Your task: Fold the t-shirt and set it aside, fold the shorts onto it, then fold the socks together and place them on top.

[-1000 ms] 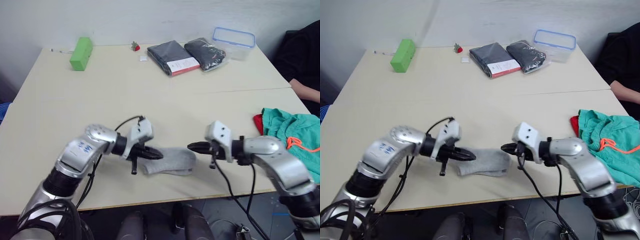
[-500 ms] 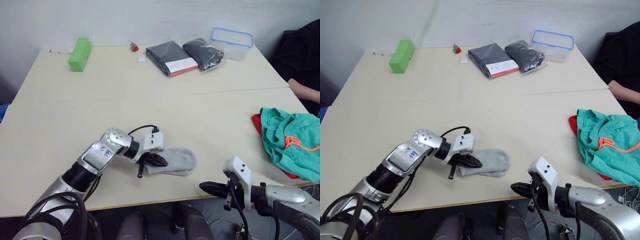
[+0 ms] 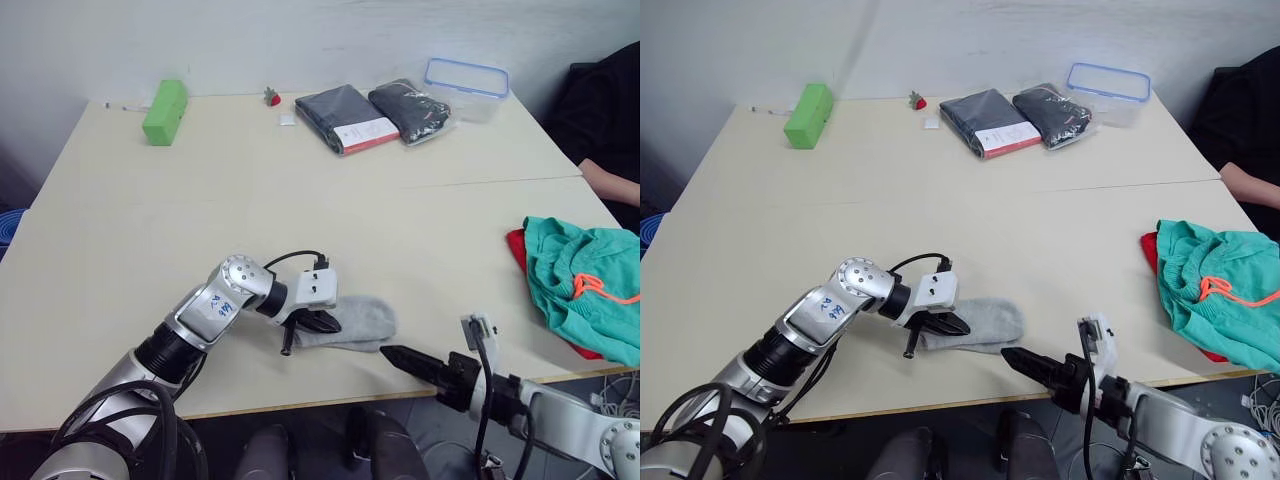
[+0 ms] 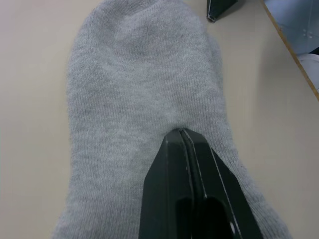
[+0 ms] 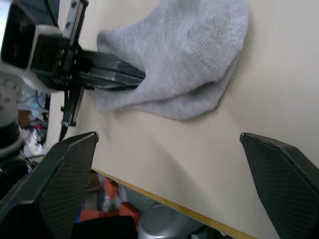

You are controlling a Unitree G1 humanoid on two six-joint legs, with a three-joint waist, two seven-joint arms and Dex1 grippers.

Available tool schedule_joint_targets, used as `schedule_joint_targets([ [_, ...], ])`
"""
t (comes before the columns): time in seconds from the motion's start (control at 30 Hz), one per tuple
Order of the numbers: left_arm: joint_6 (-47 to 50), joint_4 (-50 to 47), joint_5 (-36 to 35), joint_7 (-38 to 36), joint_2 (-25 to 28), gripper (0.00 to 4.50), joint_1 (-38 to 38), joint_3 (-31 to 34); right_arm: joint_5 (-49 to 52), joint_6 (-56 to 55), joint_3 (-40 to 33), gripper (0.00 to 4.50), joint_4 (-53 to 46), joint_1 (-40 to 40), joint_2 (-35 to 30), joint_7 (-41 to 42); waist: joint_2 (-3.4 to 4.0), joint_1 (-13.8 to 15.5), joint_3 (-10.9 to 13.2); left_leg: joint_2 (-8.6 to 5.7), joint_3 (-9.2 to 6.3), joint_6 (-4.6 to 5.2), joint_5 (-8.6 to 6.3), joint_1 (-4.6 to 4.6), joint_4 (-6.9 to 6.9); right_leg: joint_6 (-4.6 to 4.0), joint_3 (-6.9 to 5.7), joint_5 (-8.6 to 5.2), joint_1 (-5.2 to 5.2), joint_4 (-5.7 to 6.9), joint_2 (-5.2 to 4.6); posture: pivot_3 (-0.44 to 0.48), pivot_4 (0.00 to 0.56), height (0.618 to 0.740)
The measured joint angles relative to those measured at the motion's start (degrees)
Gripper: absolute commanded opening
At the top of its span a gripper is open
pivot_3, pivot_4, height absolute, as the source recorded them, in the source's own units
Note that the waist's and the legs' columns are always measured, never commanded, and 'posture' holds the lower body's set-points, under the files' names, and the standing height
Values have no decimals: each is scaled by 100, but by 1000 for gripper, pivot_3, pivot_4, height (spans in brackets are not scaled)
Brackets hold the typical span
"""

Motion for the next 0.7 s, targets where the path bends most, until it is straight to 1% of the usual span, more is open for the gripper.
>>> schedule_joint_targets([
  [0.07,34,-10,12,13,-7,0,8,12,299,-251,338,4484,194,-300,-130,-287,-1,-8,-1,1,1,0,0,2,0,2,5,-1,0,1,4,0,150,740],
  [0.23,85,-25,31,41,-26,0,23,40,365,-510,981,4484,831,-1240,-64,-520,-4,-13,-6,4,2,1,0,4,0,5,9,-1,0,1,6,0,150,740],
  [0.3,95,-28,34,54,-30,0,27,48,276,-536,1130,4099,1048,-1534,-12,-482,-4,-14,-7,6,3,1,0,4,0,5,9,-1,0,2,6,0,150,740],
  [0.33,94,-33,34,67,-31,0,35,57,210,-549,1198,3876,1176,-1655,7,-452,-4,-14,-7,5,3,0,0,4,0,5,9,-1,0,2,6,0,150,740],
  [0.4,93,-62,34,109,-34,0,80,90,162,-559,1242,3231,1328,-1739,9,-389,-4,-10,-7,6,2,0,0,2,0,5,9,0,-1,2,4,0,150,740],
  [0.53,86,-82,34,204,-45,0,173,156,36,-555,1244,1739,1440,-1740,-118,-251,-2,-12,-7,7,1,1,0,-1,0,6,8,0,-3,0,2,0,150,740],
  [0.7,85,-67,35,309,-84,0,207,201,38,-547,1235,11,1405,-1896,-165,-99,-2,-10,-7,8,0,2,-1,-1,-1,6,8,0,-3,0,2,0,150,740],
])
